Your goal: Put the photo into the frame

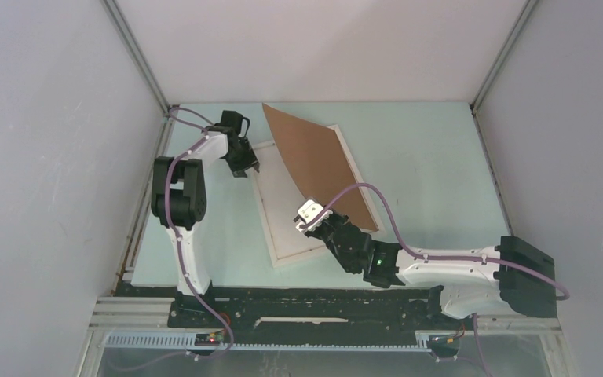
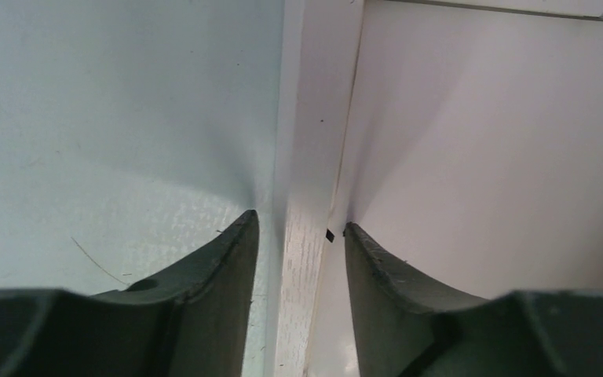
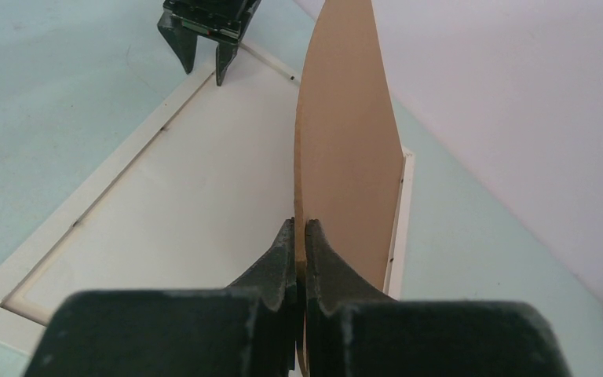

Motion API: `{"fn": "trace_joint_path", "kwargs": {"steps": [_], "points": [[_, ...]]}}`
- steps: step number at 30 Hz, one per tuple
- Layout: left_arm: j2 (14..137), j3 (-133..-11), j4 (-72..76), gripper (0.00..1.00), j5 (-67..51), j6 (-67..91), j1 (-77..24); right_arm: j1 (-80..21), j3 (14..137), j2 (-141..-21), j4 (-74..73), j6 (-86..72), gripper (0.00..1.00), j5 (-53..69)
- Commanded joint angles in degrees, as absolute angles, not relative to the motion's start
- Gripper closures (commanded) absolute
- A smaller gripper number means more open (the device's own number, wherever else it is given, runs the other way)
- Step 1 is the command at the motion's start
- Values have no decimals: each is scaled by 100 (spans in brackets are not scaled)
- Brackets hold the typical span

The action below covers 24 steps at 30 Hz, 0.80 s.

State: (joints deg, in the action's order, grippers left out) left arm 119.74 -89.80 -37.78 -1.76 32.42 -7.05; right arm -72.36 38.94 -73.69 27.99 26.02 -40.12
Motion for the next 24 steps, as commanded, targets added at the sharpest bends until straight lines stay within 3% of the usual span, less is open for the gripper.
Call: {"fn": "trace_joint_path", "kwargs": {"steps": [1,9,13,15,24], "points": [[11989,-9215,-3814,54,123,3073,-567,-7195,3781,-7373,2473,1523,100,-3699],[12050,-9238,-3771,69,-227,3144,-454,-7199,3788,-7383,2475,1541,100,-3661],[11990,-9160,-3747,84,-248,3165,-430,-7200,3785,-7374,2472,1546,100,-3652],[11972,-9137,-3742,99,-231,3155,-431,-7200,3786,-7383,2474,1543,100,-3655],[11609,-8658,-3239,100,-445,3309,-426,-7210,3788,-7405,2487,1520,100,-3680]]}}
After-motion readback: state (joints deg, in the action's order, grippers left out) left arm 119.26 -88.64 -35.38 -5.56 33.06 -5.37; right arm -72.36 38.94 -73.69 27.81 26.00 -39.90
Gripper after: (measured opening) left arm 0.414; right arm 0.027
